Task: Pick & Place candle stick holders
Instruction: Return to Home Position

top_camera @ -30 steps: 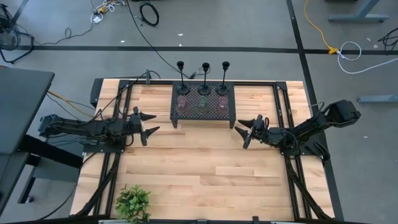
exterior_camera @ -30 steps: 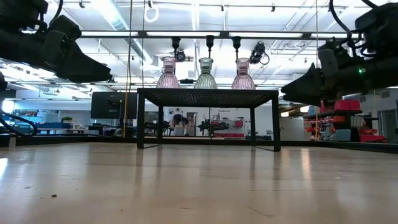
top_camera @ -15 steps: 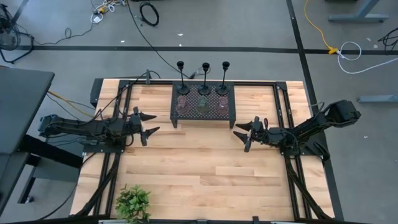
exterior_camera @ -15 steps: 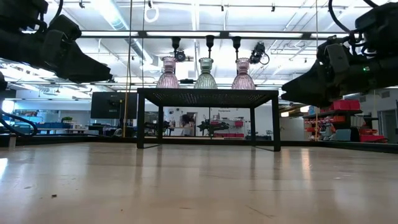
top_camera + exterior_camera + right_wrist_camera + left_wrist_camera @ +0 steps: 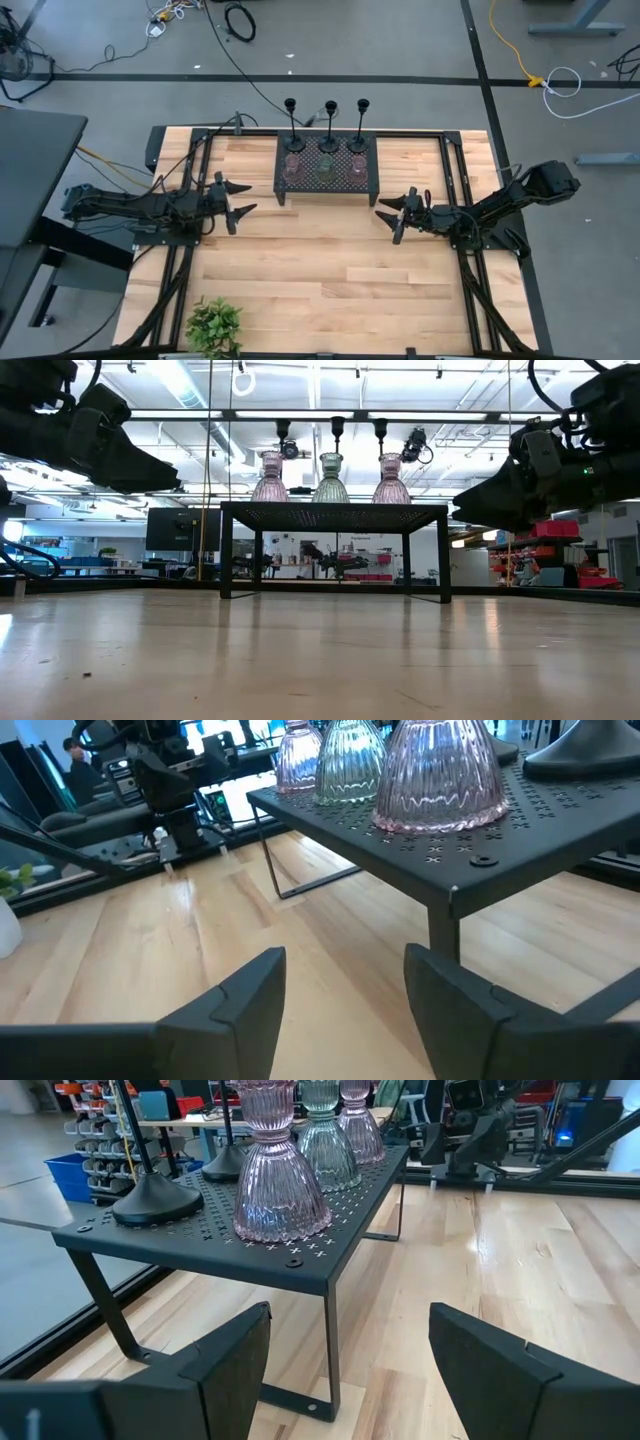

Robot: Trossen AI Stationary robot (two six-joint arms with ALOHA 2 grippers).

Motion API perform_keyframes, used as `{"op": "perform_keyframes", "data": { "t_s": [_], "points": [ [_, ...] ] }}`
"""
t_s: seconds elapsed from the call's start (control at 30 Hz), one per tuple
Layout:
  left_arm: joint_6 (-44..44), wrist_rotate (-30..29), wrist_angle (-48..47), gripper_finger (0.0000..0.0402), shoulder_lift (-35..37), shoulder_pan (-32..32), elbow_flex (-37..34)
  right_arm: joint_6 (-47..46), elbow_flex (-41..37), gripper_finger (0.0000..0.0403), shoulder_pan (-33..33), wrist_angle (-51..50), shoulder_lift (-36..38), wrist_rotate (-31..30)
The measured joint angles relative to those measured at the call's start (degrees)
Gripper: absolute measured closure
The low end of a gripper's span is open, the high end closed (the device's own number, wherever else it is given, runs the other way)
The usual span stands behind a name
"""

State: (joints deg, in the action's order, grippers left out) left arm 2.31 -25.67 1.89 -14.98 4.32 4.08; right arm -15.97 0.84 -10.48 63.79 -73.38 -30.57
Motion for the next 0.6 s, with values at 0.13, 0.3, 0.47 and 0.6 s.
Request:
{"op": "perform_keyframes", "data": {
  "t_s": [0.13,0.3,0.47,0.6],
  "points": [
    [0.0,0.0,0.0,0.0131,0.0,0.0,0.0,0.0,0.0,0.0198,0.0,0.0,0.0,0.0],
    [0.0,0.0,0.0,0.0131,0.0,0.0,0.0,0.0,0.0,0.0198,0.0,0.0,0.0,0.0],
    [0.0,0.0,0.0,0.0131,0.0,0.0,0.0,0.0,0.0,0.0198,0.0,-0.1,0.5,0.0],
    [0.0,0.0,0.0,0.0131,0.0,0.0,0.0,0.0,0.0,0.0198,0.0,-1.3,4.0,0.0]
  ]
}}
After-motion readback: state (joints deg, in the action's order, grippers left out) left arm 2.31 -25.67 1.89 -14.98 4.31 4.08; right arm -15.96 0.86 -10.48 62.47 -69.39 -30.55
